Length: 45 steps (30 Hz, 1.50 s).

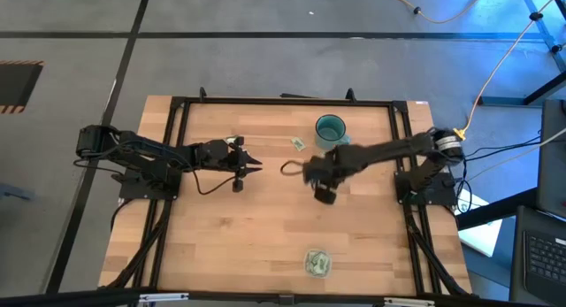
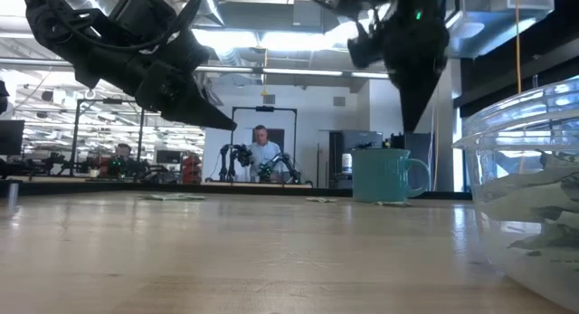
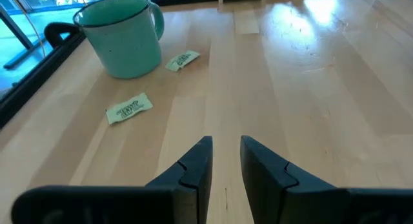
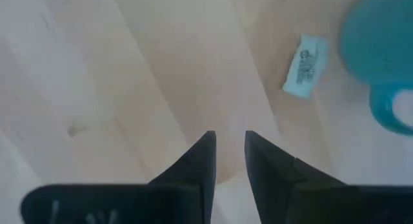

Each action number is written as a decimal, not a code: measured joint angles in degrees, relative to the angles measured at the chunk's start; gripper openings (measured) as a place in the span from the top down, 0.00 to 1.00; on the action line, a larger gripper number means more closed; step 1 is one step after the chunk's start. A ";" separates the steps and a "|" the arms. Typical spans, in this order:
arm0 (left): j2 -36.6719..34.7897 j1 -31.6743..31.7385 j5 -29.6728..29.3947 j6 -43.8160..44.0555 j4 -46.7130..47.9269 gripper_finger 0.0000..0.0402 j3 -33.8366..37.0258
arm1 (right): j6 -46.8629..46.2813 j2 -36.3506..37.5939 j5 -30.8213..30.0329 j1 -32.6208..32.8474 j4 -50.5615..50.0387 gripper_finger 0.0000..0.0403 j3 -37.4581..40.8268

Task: Pick and place items into bin
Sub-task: Put the light green stevia packet into the transparent bin

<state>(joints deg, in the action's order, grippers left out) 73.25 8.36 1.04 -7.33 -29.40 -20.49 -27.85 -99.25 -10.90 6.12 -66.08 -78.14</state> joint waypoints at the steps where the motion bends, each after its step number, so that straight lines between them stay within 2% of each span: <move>1: 0.00 0.00 -0.02 -0.44 -0.20 0.81 0.00 | 1.44 1.24 0.81 -1.87 2.00 0.79 1.82; 4: 0.00 0.00 -0.02 -0.98 -0.48 0.81 0.00 | 6.26 4.95 4.68 -6.81 10.69 0.79 8.39; 9: 0.00 0.00 0.00 -0.85 -2.03 0.81 0.00 | 11.47 7.92 4.97 -12.73 24.03 0.79 17.75; 13: 0.00 0.00 0.00 -0.92 -2.34 0.81 0.00 | 11.04 7.68 4.97 -15.81 27.68 0.79 21.53; 18: 0.00 -0.01 -0.02 -0.92 -2.53 0.81 0.00 | 5.57 7.31 4.99 -18.03 33.55 0.78 25.49; 25: 0.00 0.00 -0.04 -0.96 -2.55 0.81 0.00 | -0.32 7.18 4.97 -18.76 35.85 0.66 26.87; 32: 0.00 0.00 -0.13 -3.37 -2.55 0.81 0.00 | 0.28 7.16 4.71 -18.54 35.44 0.55 26.90; 36: 0.00 0.00 -0.24 -4.78 -2.55 0.81 0.00 | -1.75 7.16 2.00 -18.44 33.53 0.55 26.90; 45: 0.00 0.00 -0.24 -5.90 -2.25 0.81 0.00 | -1.92 2.02 1.93 -18.44 34.08 0.61 26.90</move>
<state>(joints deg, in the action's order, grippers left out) 73.25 8.36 0.80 -13.23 -31.65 -20.49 -29.77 -97.23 -8.97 -12.32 -31.99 -51.24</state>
